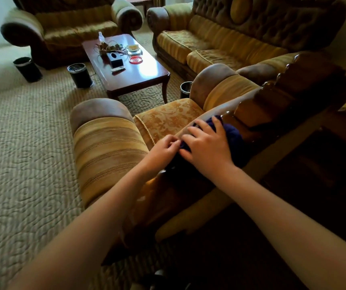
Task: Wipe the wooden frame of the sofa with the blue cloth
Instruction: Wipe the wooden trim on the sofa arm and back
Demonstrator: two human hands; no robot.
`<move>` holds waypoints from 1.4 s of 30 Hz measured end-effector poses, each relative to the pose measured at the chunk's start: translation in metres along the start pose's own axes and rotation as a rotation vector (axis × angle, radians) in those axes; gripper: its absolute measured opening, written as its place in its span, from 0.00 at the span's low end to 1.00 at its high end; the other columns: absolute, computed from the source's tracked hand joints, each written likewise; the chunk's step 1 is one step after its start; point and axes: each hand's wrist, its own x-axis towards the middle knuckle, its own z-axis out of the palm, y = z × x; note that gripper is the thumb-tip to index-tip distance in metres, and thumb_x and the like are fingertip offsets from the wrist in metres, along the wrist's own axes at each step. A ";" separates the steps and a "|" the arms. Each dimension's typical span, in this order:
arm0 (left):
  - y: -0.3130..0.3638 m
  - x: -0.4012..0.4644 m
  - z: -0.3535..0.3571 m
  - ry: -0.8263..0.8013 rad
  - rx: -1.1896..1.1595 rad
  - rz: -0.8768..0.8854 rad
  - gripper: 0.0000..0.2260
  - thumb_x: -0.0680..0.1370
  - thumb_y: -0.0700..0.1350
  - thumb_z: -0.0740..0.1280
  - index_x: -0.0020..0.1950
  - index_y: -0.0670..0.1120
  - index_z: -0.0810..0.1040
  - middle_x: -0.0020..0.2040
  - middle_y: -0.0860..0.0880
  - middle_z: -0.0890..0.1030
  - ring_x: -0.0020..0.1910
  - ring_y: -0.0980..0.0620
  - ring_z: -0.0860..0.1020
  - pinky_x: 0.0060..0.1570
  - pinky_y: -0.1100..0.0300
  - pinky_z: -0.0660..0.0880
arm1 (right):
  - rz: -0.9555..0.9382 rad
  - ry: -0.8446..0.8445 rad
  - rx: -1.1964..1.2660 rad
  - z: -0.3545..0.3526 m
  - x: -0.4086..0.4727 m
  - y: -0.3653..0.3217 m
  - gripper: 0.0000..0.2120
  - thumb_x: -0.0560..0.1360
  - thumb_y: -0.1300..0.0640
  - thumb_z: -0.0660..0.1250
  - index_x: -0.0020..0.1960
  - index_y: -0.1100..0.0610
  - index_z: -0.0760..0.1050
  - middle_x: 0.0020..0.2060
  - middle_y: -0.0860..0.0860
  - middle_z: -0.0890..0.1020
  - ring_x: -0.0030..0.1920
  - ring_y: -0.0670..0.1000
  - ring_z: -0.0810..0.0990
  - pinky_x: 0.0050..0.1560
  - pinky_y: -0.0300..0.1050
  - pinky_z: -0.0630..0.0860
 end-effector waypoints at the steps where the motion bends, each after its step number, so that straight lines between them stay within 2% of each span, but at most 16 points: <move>1: 0.006 0.005 0.003 0.051 0.039 0.016 0.10 0.82 0.41 0.58 0.57 0.37 0.74 0.46 0.46 0.77 0.44 0.54 0.75 0.42 0.64 0.73 | 0.022 -0.073 -0.013 -0.006 0.008 0.004 0.15 0.73 0.43 0.64 0.50 0.52 0.82 0.54 0.51 0.82 0.64 0.56 0.73 0.70 0.61 0.52; 3: 0.015 0.016 0.002 0.140 0.156 0.043 0.10 0.82 0.43 0.58 0.53 0.37 0.75 0.44 0.45 0.77 0.44 0.50 0.75 0.44 0.57 0.72 | 0.062 -0.239 -0.050 -0.016 0.024 0.011 0.20 0.76 0.40 0.58 0.53 0.51 0.81 0.55 0.51 0.81 0.65 0.54 0.71 0.69 0.62 0.51; 5: 0.020 0.024 -0.004 0.180 0.306 0.037 0.12 0.82 0.44 0.60 0.54 0.37 0.77 0.47 0.42 0.79 0.47 0.46 0.76 0.49 0.52 0.74 | 0.091 -0.360 -0.094 -0.025 0.044 0.015 0.23 0.78 0.40 0.53 0.54 0.54 0.79 0.54 0.53 0.80 0.61 0.56 0.73 0.67 0.59 0.56; 8: 0.018 0.022 -0.013 0.201 0.417 -0.011 0.11 0.81 0.43 0.61 0.57 0.37 0.77 0.53 0.41 0.80 0.53 0.45 0.78 0.54 0.50 0.75 | 0.102 -0.541 -0.137 -0.025 0.069 0.009 0.19 0.80 0.46 0.53 0.57 0.56 0.76 0.57 0.55 0.78 0.58 0.57 0.75 0.62 0.56 0.62; 11: 0.002 0.001 -0.024 0.233 0.386 -0.080 0.11 0.80 0.40 0.61 0.58 0.37 0.78 0.54 0.40 0.80 0.54 0.45 0.77 0.55 0.53 0.74 | 0.044 -0.661 -0.193 -0.011 0.074 -0.013 0.18 0.80 0.48 0.54 0.62 0.56 0.74 0.61 0.56 0.76 0.62 0.58 0.73 0.63 0.55 0.62; 14: -0.030 -0.024 -0.042 0.223 0.381 -0.185 0.10 0.79 0.38 0.60 0.55 0.37 0.79 0.53 0.42 0.80 0.52 0.46 0.77 0.51 0.58 0.72 | -0.090 -0.697 -0.203 0.016 0.055 -0.054 0.19 0.80 0.48 0.53 0.65 0.54 0.73 0.64 0.55 0.75 0.65 0.57 0.72 0.65 0.54 0.62; 16: -0.053 -0.037 -0.057 0.231 0.340 -0.261 0.10 0.78 0.36 0.59 0.52 0.38 0.80 0.50 0.43 0.81 0.48 0.49 0.77 0.46 0.60 0.71 | -0.149 -0.698 -0.095 0.035 0.039 -0.082 0.19 0.80 0.51 0.53 0.65 0.55 0.73 0.64 0.55 0.75 0.65 0.57 0.72 0.64 0.53 0.65; 19: -0.082 -0.052 -0.082 0.238 0.238 -0.377 0.10 0.78 0.35 0.57 0.50 0.40 0.78 0.40 0.48 0.78 0.40 0.53 0.75 0.35 0.64 0.71 | -0.013 -0.680 0.183 0.045 0.034 -0.100 0.19 0.80 0.51 0.53 0.63 0.58 0.75 0.62 0.58 0.77 0.62 0.59 0.75 0.59 0.49 0.70; 21: -0.098 -0.058 -0.097 0.222 0.227 -0.402 0.10 0.79 0.36 0.57 0.49 0.40 0.78 0.40 0.47 0.77 0.39 0.53 0.75 0.38 0.62 0.73 | 0.079 -0.719 0.269 0.045 0.038 -0.106 0.20 0.79 0.48 0.53 0.63 0.56 0.75 0.60 0.58 0.78 0.60 0.59 0.76 0.56 0.49 0.71; 23: -0.110 -0.061 -0.110 0.186 0.233 -0.405 0.09 0.78 0.36 0.58 0.46 0.42 0.77 0.43 0.44 0.79 0.44 0.50 0.76 0.46 0.54 0.75 | 0.096 -0.784 0.248 0.046 0.044 -0.120 0.20 0.79 0.47 0.54 0.63 0.54 0.75 0.61 0.57 0.77 0.61 0.59 0.75 0.57 0.51 0.70; 27: -0.119 -0.059 -0.127 0.092 0.207 -0.407 0.10 0.78 0.36 0.57 0.45 0.44 0.76 0.39 0.48 0.77 0.46 0.49 0.76 0.48 0.53 0.74 | 0.003 -0.903 0.120 0.047 0.045 -0.171 0.21 0.80 0.46 0.54 0.65 0.56 0.72 0.64 0.56 0.75 0.63 0.58 0.73 0.61 0.52 0.67; 31: -0.122 -0.054 -0.139 -0.002 0.230 -0.377 0.09 0.79 0.36 0.57 0.47 0.43 0.77 0.44 0.47 0.78 0.49 0.48 0.77 0.57 0.50 0.75 | 0.025 -0.968 0.076 0.053 0.045 -0.189 0.22 0.79 0.44 0.54 0.66 0.55 0.71 0.63 0.55 0.75 0.63 0.57 0.73 0.62 0.54 0.66; 34: -0.126 -0.053 -0.146 -0.054 0.254 -0.359 0.09 0.80 0.37 0.57 0.50 0.42 0.77 0.43 0.48 0.77 0.48 0.50 0.76 0.54 0.53 0.74 | 0.216 -0.981 0.119 0.046 0.052 -0.164 0.25 0.79 0.41 0.54 0.69 0.54 0.69 0.67 0.55 0.72 0.67 0.58 0.70 0.65 0.57 0.64; 37: -0.131 -0.054 -0.148 -0.092 0.268 -0.323 0.09 0.80 0.37 0.57 0.50 0.42 0.78 0.44 0.46 0.78 0.46 0.50 0.76 0.45 0.57 0.74 | 0.340 -0.932 0.124 0.036 0.055 -0.135 0.24 0.80 0.44 0.54 0.71 0.54 0.67 0.70 0.55 0.69 0.70 0.57 0.66 0.68 0.56 0.62; 39: -0.134 -0.054 -0.146 -0.135 0.268 -0.313 0.10 0.80 0.37 0.57 0.50 0.42 0.78 0.44 0.46 0.78 0.45 0.51 0.76 0.40 0.60 0.72 | 0.363 -0.926 0.069 0.036 0.052 -0.136 0.23 0.79 0.43 0.55 0.69 0.55 0.69 0.68 0.56 0.71 0.68 0.57 0.69 0.66 0.55 0.64; 42: -0.137 -0.052 -0.144 -0.174 0.269 -0.291 0.11 0.80 0.37 0.57 0.53 0.39 0.79 0.46 0.44 0.79 0.45 0.50 0.77 0.38 0.61 0.72 | 0.281 -0.940 -0.016 0.042 0.049 -0.167 0.24 0.78 0.42 0.55 0.66 0.55 0.72 0.65 0.55 0.74 0.65 0.56 0.72 0.62 0.52 0.67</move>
